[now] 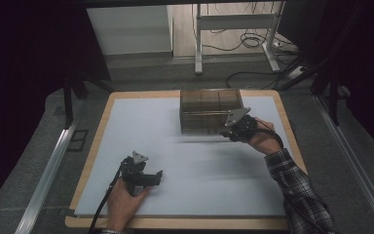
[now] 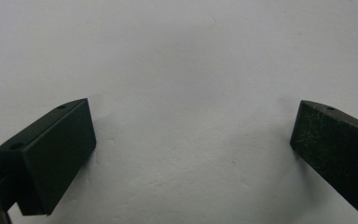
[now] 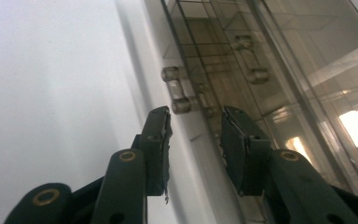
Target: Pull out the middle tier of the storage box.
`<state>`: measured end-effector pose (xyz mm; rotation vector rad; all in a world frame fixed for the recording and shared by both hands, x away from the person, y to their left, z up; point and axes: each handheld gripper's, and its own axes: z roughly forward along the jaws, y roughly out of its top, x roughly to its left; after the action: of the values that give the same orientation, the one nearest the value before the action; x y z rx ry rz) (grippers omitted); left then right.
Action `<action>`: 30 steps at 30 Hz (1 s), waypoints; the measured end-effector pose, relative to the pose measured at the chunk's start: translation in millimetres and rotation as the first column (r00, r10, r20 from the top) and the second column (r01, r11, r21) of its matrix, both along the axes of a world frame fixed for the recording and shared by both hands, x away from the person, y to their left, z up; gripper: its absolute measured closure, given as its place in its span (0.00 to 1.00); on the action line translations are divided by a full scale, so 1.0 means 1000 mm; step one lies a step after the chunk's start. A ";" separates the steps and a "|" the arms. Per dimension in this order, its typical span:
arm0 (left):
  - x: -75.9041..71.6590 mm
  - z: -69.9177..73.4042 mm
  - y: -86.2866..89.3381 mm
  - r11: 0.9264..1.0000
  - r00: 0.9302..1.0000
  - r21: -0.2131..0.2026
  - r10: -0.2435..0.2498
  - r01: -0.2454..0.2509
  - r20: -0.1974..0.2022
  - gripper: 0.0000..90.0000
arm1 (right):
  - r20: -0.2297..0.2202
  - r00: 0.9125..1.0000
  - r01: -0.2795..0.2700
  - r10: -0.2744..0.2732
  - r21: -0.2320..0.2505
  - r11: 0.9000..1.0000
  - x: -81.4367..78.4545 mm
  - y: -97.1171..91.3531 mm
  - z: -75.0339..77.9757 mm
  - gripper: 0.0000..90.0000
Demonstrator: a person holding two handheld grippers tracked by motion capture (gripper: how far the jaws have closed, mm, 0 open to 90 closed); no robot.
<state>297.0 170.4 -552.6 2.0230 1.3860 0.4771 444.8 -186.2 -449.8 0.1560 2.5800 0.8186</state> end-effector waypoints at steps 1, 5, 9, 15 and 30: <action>0.000 0.000 0.000 1.000 1.000 0.000 0.000 0.000 0.000 0.00 | -0.009 1.000 -0.003 0.003 0.001 1.000 0.003 -0.001 0.001 0.70; 0.000 0.000 0.000 1.000 1.000 0.000 0.000 0.000 0.000 0.00 | -0.057 0.998 -0.036 0.036 -0.008 0.999 0.013 -0.006 0.003 0.70; 0.000 0.000 0.000 1.000 1.000 0.000 0.000 0.000 0.000 0.00 | -0.096 0.993 -0.072 0.066 -0.053 0.996 0.026 -0.008 0.000 0.72; 0.000 0.000 0.000 1.000 1.000 0.000 0.000 0.000 0.000 0.00 | -0.140 0.987 -0.087 0.076 -0.077 0.993 0.038 -0.010 -0.003 0.75; 0.000 0.000 0.000 1.000 1.000 -0.001 0.001 -0.001 0.001 0.00 | -0.240 0.961 -0.171 0.139 -0.116 0.978 0.059 -0.011 -0.015 0.90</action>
<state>297.0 170.3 -552.7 2.0217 1.3866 0.4774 504.2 -196.9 -465.1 0.0064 2.8880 0.7110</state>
